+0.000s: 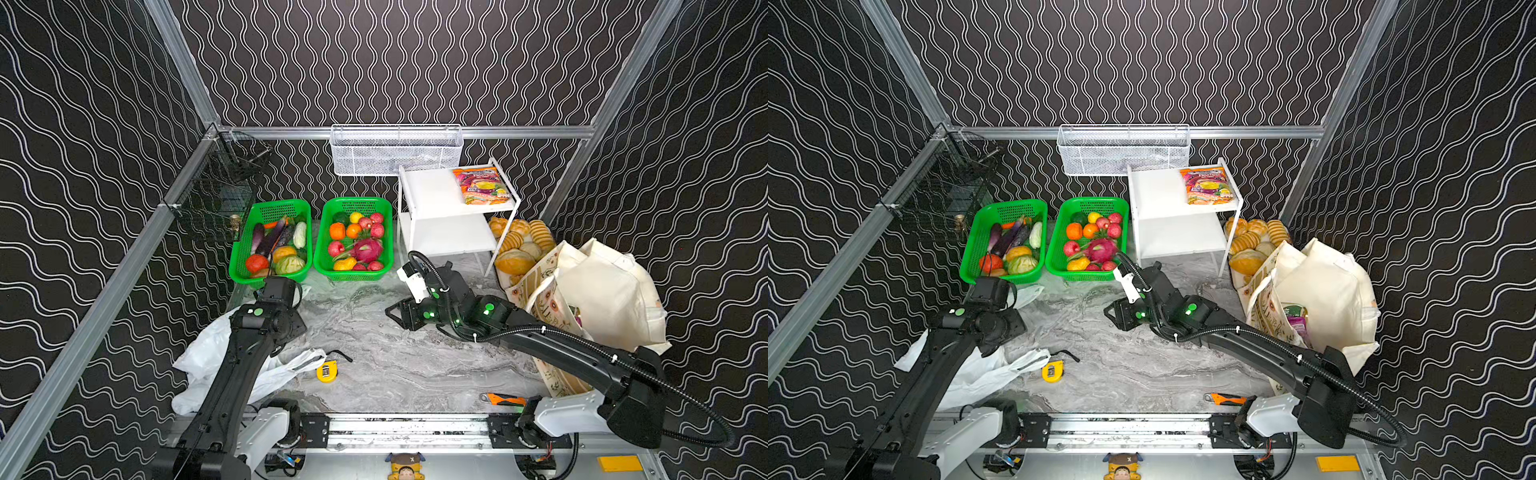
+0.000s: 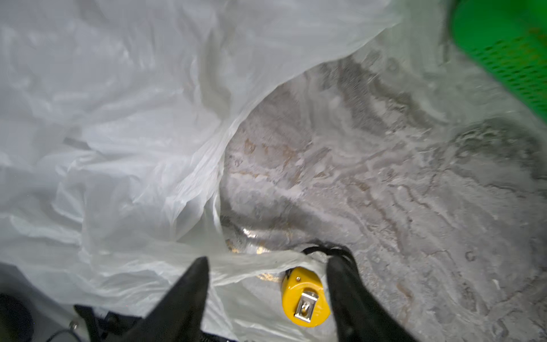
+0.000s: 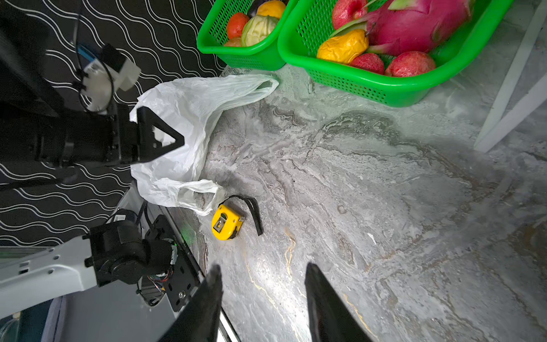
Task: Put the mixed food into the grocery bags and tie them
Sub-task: 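Reach the left gripper to the white plastic bag and grasp its handle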
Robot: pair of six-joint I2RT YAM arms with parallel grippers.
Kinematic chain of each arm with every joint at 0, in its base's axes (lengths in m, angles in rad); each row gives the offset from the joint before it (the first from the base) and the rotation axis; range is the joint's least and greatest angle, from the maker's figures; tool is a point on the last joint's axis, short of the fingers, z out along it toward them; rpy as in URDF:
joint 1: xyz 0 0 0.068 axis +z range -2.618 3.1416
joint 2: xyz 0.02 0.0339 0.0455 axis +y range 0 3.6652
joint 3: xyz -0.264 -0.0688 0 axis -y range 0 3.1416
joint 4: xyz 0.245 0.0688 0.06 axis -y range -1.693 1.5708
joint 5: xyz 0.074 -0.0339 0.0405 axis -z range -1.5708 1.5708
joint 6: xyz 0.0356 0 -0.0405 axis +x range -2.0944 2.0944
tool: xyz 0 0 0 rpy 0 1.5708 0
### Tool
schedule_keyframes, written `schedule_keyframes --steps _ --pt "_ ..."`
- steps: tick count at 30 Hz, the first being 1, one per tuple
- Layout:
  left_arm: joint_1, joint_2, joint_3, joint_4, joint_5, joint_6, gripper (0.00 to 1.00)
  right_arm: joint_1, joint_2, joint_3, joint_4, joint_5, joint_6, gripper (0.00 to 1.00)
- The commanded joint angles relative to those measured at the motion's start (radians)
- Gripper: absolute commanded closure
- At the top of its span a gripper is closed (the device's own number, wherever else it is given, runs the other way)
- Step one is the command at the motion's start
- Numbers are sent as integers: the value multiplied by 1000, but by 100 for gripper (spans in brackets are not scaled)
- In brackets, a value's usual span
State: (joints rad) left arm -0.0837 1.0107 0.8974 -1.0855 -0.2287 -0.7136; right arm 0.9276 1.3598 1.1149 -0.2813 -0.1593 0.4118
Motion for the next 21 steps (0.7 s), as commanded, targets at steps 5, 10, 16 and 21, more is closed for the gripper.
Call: schedule_keyframes --steps 5,10,16,21 --pt "-2 42 -74 -108 -62 -255 1 0 1 -3 41 -30 32 52" --pt "-2 166 -106 -88 -39 -321 1 -1 -21 -19 33 -15 7 51" --pt "-16 190 -198 54 143 -327 33 0 -26 -31 21 4 -14 50" --pt "-91 112 -242 144 212 -358 86 0 -15 -42 42 2 -5 50"
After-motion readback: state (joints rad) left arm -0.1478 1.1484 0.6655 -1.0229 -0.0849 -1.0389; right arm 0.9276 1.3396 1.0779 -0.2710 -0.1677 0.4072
